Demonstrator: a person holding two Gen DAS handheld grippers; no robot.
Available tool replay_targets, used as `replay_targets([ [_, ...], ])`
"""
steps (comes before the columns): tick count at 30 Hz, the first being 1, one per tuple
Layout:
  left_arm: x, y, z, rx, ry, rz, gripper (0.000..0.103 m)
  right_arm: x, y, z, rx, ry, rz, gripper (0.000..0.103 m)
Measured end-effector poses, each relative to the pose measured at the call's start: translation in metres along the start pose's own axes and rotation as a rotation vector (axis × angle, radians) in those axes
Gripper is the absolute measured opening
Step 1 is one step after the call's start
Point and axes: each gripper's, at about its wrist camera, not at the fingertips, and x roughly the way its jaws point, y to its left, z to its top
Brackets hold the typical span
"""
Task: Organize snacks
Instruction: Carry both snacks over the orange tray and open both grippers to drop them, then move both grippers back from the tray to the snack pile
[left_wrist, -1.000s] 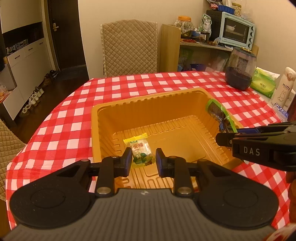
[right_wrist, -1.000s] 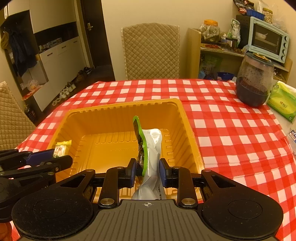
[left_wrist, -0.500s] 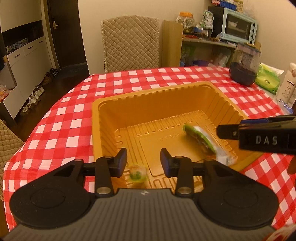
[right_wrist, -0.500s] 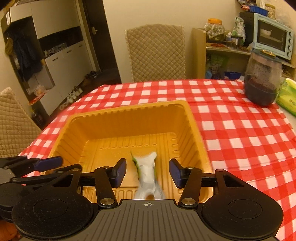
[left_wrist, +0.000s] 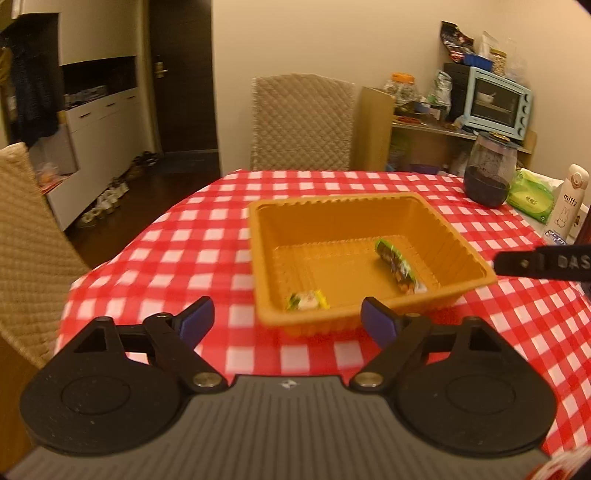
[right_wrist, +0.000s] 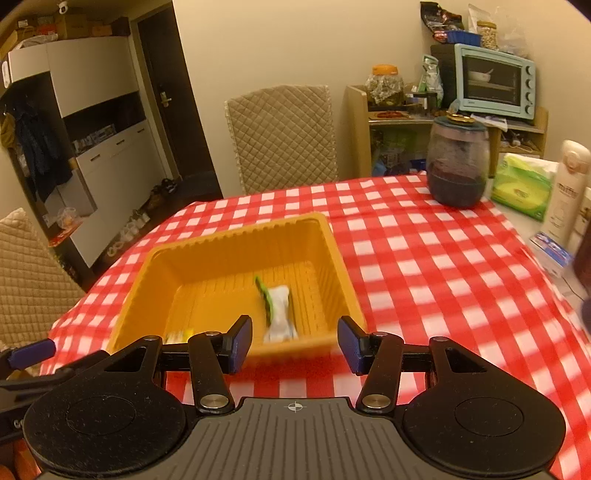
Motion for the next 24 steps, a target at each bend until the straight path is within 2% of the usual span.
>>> replay_targets([
  [4, -0.032, 0.001, -0.017, -0.019, 0.024, 0.004, 0.090, -0.040, 0.002, -0.024, 0.022, 0.010, 0.001, 0.052],
  [12, -0.079, 0.001, -0.054, -0.046, 0.070, -0.035, 0.090, -0.105, -0.002, -0.068, 0.050, 0.009, -0.024, 0.052],
  [17, -0.096, -0.003, -0.070, -0.033, 0.097, -0.054, 0.090, -0.122, 0.001, -0.091, 0.048, 0.059, -0.030, 0.052],
  [24, -0.103, -0.018, -0.088, -0.011, 0.149, -0.068, 0.090, -0.124, 0.011, -0.118, 0.005, 0.124, -0.030, 0.052],
])
